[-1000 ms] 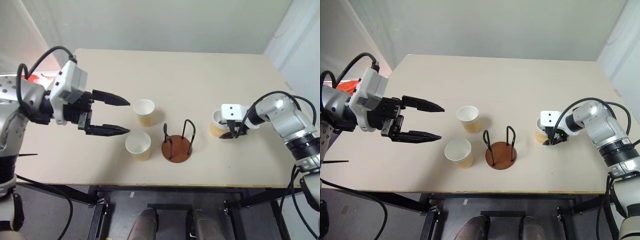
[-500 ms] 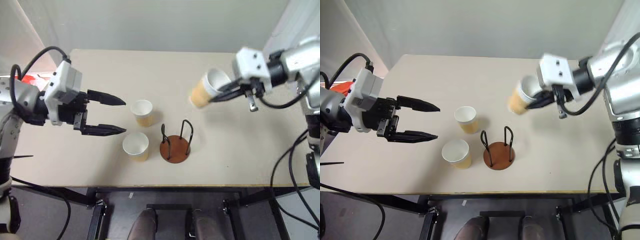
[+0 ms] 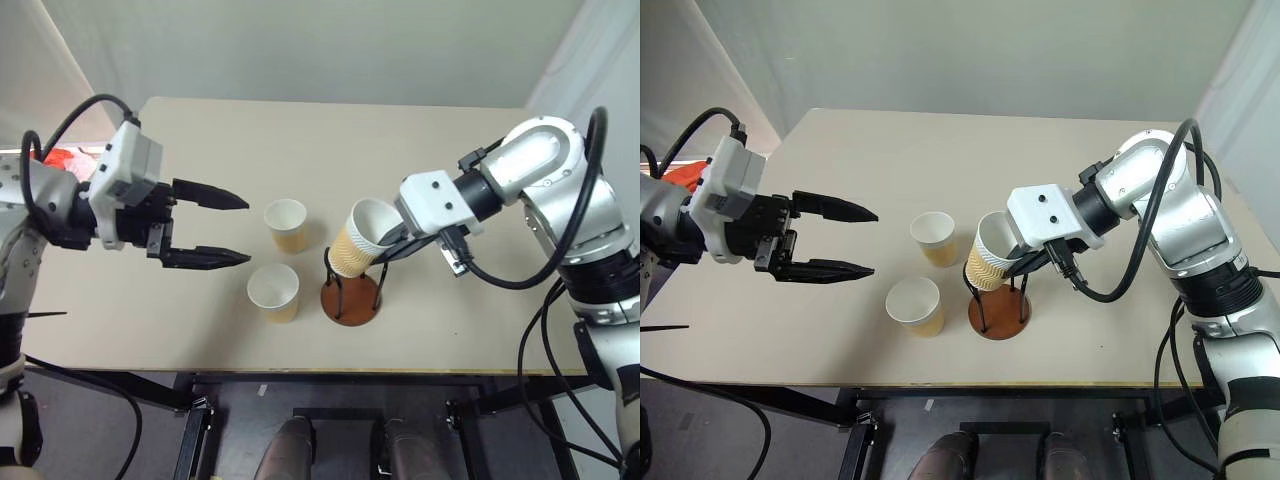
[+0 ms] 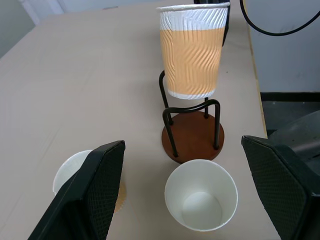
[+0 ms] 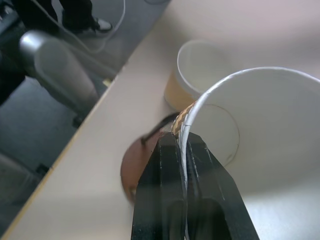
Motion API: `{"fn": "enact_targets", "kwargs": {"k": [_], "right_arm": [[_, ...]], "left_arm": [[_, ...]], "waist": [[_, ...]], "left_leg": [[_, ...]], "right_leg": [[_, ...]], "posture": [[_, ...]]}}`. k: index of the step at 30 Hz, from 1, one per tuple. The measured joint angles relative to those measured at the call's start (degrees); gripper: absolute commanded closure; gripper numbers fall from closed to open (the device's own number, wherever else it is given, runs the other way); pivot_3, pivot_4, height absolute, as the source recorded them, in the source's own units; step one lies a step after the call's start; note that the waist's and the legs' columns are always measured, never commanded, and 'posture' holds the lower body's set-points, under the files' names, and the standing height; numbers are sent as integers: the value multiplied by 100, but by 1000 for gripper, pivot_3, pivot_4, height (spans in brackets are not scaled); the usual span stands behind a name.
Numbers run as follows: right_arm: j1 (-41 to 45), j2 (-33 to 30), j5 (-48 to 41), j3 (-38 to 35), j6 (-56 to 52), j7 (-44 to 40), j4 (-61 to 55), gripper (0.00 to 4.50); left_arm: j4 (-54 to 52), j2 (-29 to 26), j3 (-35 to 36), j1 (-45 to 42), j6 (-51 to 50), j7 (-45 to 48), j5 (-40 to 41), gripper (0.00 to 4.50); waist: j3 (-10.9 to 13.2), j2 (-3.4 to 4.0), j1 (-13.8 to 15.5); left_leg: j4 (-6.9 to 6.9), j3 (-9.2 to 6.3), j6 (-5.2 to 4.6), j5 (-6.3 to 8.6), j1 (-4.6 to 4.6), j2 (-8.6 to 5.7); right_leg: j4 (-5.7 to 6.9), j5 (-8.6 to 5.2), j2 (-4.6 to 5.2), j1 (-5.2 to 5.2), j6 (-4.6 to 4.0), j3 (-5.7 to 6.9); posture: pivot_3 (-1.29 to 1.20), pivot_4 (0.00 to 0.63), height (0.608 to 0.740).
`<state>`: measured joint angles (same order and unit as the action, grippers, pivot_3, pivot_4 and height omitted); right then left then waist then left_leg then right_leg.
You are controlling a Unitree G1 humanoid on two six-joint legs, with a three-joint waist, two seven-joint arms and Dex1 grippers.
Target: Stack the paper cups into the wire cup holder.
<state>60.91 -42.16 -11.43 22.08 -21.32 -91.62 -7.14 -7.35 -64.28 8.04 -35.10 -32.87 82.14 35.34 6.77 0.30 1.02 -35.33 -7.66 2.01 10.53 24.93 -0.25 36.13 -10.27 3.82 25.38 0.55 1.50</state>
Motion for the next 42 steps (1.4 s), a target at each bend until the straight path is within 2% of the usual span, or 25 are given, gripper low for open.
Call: {"fn": "enact_targets", "kwargs": {"k": [10, 13, 23, 25, 27, 31, 35, 42], "right_arm": [[-81, 116, 390, 166, 321, 134, 141, 4484], [-104, 116, 497, 172, 372, 166, 168, 3841], [-174, 117, 609, 169, 297, 283, 215, 503], [-174, 117, 543, 121, 166, 293, 231, 111], [-174, 191, 199, -199, -176, 408, 399, 111], [-440, 167, -1052, -1270, -1355, 427, 438, 111], [-1246, -43, -2191, -2229, -2312, 690, -81, 111], [-2042, -293, -2926, -2999, -2983, 1548, -797, 111]], "left_arm": [[-125, -43, 38, 128, -59, -17, 68, 397], [-126, -43, 37, 127, -58, -22, 59, 397], [-3, -48, -29, 22, 46, 6, -80, 397], [59, -111, -178, -5, 138, 44, -222, 397], [75, -125, -396, -28, 264, 178, -373, 397], [-95, -74, -787, -124, 292, 446, -413, 397], [-252, 43, -1479, -197, 632, 677, -851, 397], [-272, -26, -2300, -387, 1432, 780, -1554, 397]], "waist": [[0, 0, -3], [0, 0, -2], [0, 0, -1], [0, 0, -1], [0, 0, 5], [-3, -7, 68], [-4, -8, 80], [-4, -8, 30]], "left_leg": [[0, 0, 0, 0, 0, 1], [0, 0, 1, 0, 0, 1], [-1, 1, 1, 0, 0, 1], [-1, 1, 1, 0, 0, 1], [-1, 0, 1, 0, 2, 0], [-2, 2, 4, -1, 8, -4], [-8, 7, 54, -22, 10, -4], [-7, 7, 10, -1, 3, 4]], "right_leg": [[1, 0, 0, 0, 0, 0], [0, 0, 0, 0, -1, 0], [1, 2, 0, 0, -2, 0], [0, 1, 0, 0, -2, 0], [-1, 2, 0, 1, -2, 0], [-12, 1, 0, -3, -2, -1], [-16, 1, 0, -5, -1, -4], [-9, 5, -5, -5, 9, -4]], "posture": [[0, 150, 740], [0, 150, 740], [0, 150, 740], [0, 150, 740], [0, 150, 740], [0, 150, 740], [0, 150, 740], [0, 150, 740]]}}
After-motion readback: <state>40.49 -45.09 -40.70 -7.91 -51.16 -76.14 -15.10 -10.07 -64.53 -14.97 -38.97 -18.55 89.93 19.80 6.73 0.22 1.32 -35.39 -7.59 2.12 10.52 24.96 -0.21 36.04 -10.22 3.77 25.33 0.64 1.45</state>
